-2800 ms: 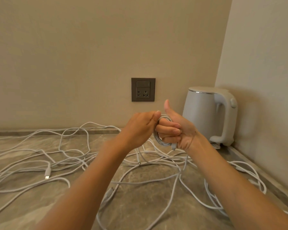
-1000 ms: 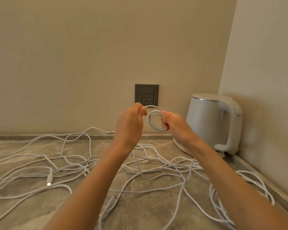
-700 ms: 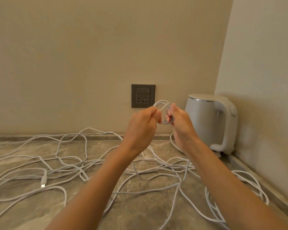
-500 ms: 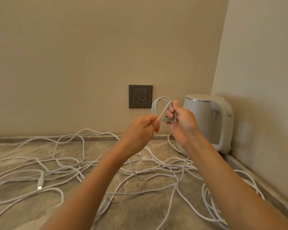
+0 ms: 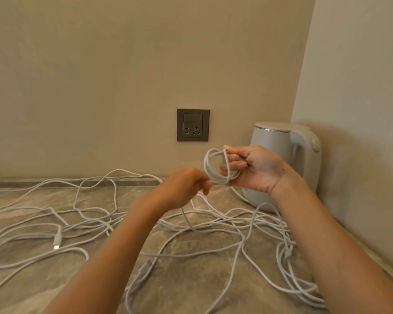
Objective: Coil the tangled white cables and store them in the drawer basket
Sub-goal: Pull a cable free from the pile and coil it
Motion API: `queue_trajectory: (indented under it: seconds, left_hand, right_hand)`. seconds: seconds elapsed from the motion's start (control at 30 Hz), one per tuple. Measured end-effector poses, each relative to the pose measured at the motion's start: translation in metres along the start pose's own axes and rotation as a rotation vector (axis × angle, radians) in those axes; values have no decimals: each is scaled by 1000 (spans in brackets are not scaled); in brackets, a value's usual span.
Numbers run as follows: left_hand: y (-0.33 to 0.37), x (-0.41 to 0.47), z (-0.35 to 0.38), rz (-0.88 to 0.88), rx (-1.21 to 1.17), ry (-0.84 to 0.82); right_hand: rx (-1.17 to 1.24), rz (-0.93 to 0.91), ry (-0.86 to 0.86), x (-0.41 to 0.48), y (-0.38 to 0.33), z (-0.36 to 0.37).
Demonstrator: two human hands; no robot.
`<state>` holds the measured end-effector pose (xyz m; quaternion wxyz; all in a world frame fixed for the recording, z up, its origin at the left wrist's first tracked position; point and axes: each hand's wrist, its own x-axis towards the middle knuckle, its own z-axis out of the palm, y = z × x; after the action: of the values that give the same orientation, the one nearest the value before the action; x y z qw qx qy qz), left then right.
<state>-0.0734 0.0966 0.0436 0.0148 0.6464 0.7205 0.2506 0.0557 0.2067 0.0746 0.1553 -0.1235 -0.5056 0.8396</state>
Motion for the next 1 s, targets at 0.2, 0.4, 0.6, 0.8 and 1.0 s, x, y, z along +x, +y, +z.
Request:
queue_trajectory:
  seconds: [0.2, 0.4, 0.6, 0.8, 1.0]
  left_hand:
    - [-12, 1, -5, 40, 353, 251]
    - [-3, -1, -7, 37, 345, 364]
    - [-4, 1, -10, -29, 281, 394]
    - [4, 0, -9, -69, 152, 445]
    - [20, -1, -11, -87, -64, 463]
  right_hand:
    - [-644, 210, 58, 3, 4, 2]
    - [-1043, 197, 191, 3, 12, 10]
    - [-1334, 196, 253, 6, 18, 18]
    - [-1321, 151, 297, 15, 26, 21]
    - [-920, -162, 430, 21, 30, 20]
